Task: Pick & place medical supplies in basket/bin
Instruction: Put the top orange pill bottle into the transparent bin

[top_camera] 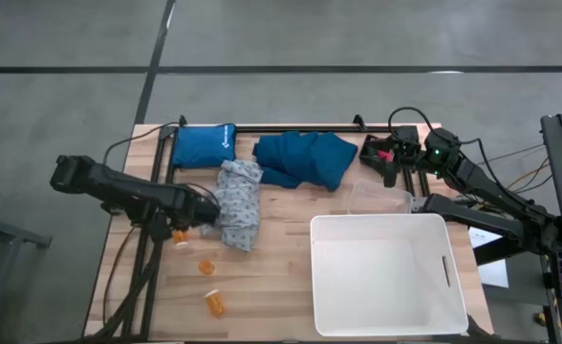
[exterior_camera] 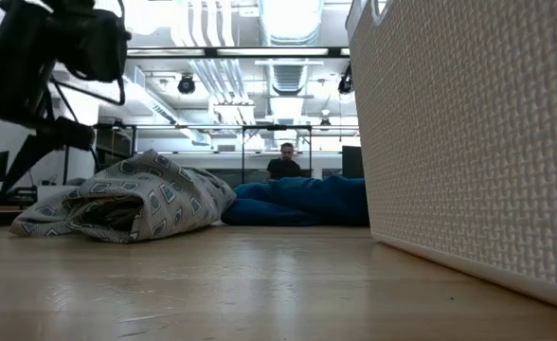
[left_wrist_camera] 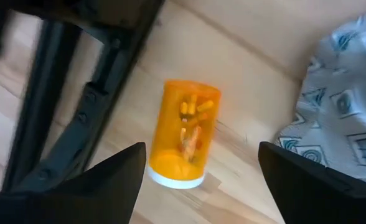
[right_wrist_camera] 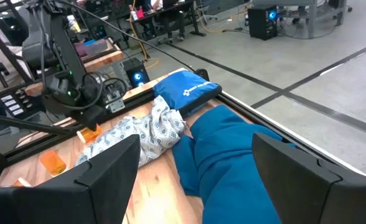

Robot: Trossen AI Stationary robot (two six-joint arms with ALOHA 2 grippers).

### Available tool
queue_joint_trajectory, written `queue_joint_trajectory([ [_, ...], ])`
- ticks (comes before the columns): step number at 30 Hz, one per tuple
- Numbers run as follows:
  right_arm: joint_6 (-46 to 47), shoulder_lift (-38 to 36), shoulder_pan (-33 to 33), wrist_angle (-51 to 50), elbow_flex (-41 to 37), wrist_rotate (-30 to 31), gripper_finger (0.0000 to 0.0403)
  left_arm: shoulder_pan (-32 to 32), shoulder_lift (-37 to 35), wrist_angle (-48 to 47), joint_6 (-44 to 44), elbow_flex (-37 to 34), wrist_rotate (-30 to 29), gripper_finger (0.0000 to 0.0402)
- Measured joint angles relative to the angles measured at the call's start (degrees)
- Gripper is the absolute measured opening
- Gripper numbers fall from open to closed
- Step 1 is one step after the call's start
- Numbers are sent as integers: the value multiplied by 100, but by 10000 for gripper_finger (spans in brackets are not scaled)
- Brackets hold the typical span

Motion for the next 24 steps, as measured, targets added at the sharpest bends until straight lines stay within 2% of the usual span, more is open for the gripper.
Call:
queue_joint_trajectory([
  [16, 0, 0, -2, 0, 0, 0, 307, -166, 0, 1182, 15, -1043, 316, 296],
  [24, 0, 0, 0, 0, 0, -2, 304, -166, -3, 1333, -11, -1099, 316, 277],
])
